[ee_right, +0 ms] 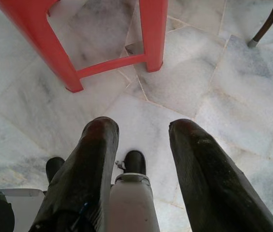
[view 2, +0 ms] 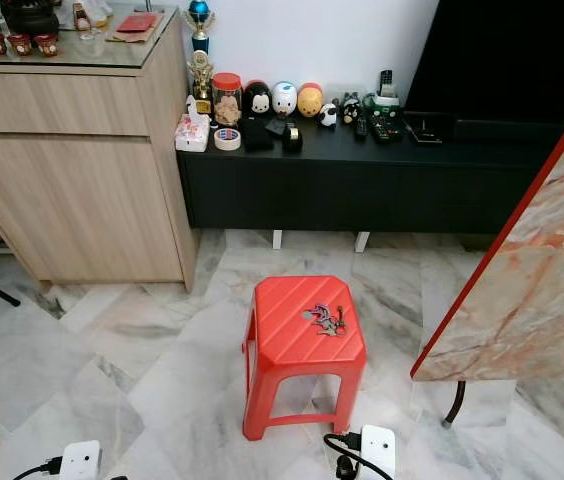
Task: Hang keys on a hook
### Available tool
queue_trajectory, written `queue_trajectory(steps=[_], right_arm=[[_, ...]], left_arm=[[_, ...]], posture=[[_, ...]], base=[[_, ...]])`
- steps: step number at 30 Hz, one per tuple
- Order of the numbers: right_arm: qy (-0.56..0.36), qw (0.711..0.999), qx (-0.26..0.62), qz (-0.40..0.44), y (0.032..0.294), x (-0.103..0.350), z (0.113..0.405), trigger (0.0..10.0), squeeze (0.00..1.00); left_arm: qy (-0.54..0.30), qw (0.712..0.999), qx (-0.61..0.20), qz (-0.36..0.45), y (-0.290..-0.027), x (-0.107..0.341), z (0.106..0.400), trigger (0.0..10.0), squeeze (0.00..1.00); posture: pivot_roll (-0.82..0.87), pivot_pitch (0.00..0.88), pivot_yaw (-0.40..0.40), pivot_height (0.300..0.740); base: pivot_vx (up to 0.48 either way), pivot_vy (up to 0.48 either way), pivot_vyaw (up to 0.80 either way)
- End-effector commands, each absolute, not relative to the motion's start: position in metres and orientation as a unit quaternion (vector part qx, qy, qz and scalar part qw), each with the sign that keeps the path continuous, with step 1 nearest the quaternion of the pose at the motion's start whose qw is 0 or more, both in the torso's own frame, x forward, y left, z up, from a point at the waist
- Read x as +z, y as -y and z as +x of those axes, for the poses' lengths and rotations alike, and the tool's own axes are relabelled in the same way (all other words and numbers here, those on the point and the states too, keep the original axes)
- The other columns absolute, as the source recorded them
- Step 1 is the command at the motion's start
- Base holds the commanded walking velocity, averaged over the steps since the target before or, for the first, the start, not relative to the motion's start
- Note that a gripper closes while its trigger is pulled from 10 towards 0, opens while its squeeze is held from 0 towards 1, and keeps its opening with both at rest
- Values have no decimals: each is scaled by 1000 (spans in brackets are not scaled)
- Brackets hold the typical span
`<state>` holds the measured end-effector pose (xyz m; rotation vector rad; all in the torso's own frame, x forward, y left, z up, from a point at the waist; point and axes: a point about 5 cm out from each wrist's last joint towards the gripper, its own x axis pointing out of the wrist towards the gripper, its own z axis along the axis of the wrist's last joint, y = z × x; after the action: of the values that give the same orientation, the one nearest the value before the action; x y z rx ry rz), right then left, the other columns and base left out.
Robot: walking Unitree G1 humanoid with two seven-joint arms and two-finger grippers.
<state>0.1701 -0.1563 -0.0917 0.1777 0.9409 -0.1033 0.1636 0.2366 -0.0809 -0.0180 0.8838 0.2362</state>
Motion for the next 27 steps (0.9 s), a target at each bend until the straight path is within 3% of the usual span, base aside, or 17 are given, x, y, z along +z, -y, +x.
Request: queue_trajectory(steps=[1,5,27], right_arm=[[-452,886,-54,86,159,-91,170,10000,0],[-452,886,-53,84,159,-91,171,10000,0],[-453,888,-37,64,159,-92,169,10000,0]], left_arm=[[-426,898,112,-6,-235,-81,164,10000,0],[-425,898,109,-4,-234,-81,164,10000,0],[-418,901,113,7,-237,-79,167,10000,0]], posture=[[82,24,-81,740],[79,32,-80,740],[85,40,-77,740]], base=[[0,251,0],[0,311,0],[0,0,21]])
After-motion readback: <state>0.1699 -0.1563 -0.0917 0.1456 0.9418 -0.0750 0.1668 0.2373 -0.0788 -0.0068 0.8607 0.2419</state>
